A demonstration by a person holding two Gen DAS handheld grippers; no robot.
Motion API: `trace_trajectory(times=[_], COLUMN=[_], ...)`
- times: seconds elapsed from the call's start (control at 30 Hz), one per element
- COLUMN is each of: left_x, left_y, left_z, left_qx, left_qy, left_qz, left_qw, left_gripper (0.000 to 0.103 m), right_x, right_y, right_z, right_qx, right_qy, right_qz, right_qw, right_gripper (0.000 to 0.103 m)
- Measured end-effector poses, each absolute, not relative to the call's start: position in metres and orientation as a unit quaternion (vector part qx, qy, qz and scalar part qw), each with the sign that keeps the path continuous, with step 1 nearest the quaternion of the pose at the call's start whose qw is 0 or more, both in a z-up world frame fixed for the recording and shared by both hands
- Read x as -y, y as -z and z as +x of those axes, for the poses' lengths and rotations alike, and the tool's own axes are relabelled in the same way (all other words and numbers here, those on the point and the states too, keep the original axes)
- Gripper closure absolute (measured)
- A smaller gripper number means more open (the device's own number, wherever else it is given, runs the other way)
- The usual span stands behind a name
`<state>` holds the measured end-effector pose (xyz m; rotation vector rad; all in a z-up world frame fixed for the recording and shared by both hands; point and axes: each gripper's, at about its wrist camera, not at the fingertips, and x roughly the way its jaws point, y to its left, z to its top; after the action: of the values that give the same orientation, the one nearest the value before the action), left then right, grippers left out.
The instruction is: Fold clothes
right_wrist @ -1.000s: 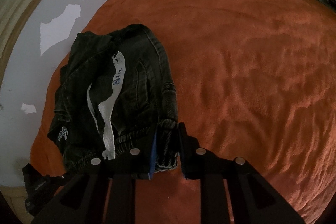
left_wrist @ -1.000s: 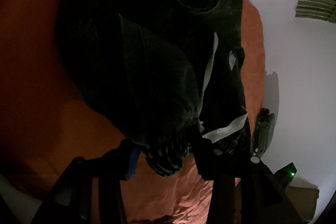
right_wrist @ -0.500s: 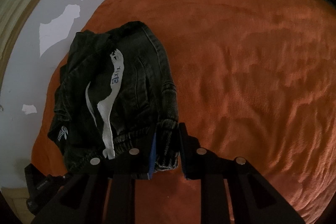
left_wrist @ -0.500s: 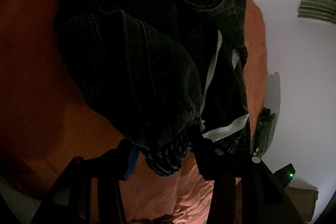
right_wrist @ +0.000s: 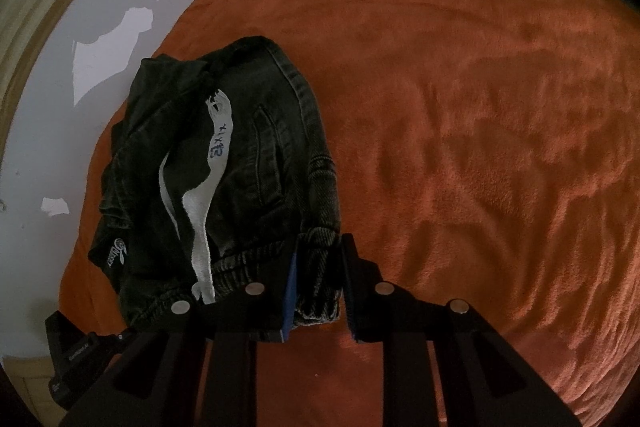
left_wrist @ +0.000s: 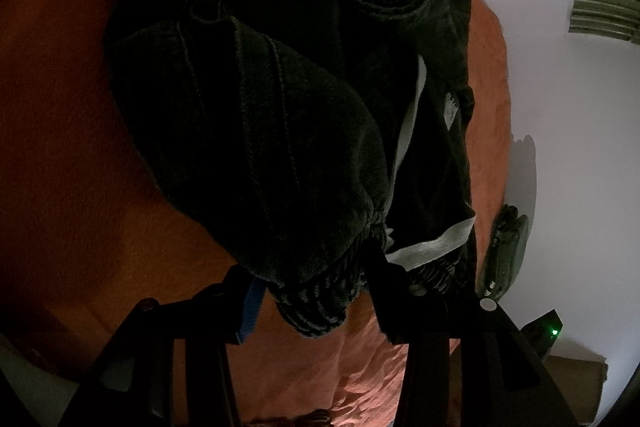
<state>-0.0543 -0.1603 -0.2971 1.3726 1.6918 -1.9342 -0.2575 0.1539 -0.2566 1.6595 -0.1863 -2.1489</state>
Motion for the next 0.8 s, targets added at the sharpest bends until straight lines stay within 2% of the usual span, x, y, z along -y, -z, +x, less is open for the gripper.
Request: trace_trajectory(times=[0.23, 0.43, 0.57, 0.8], left_x=[0.161, 0.160, 0.158, 0.157], left_y=[0.299, 0.298, 0.297, 0.298], left_z=[-0.051, -0.049, -0.046, -0.041], left_qx=[-0.583, -0.583, -0.587, -0.590], left_qy=[0.656, 0.656, 0.658, 0.662], left_qz=[0.464, 0.463, 0.453, 0.438], left_qw=[0.122, 0.126, 0.130, 0.147], left_gripper=[0.058, 0.059, 0.059, 0.058], right_x=[-0.156, -0.145, -0.150, -0.143], right_y=[0.260, 0.265, 0.272, 0.271], right_z=[-0.258, -0.252, -0.257, -0.255], right_qx=[0.067, 0.016, 0.038, 0.003], right_qy=[0.771, 0.787, 0.774, 0.778], right_qz=[0.597, 0.582, 0.599, 0.596], right_qw=[0.211, 0.204, 0.203, 0.200], right_gripper=[0.085, 0.085, 0.084, 0.084])
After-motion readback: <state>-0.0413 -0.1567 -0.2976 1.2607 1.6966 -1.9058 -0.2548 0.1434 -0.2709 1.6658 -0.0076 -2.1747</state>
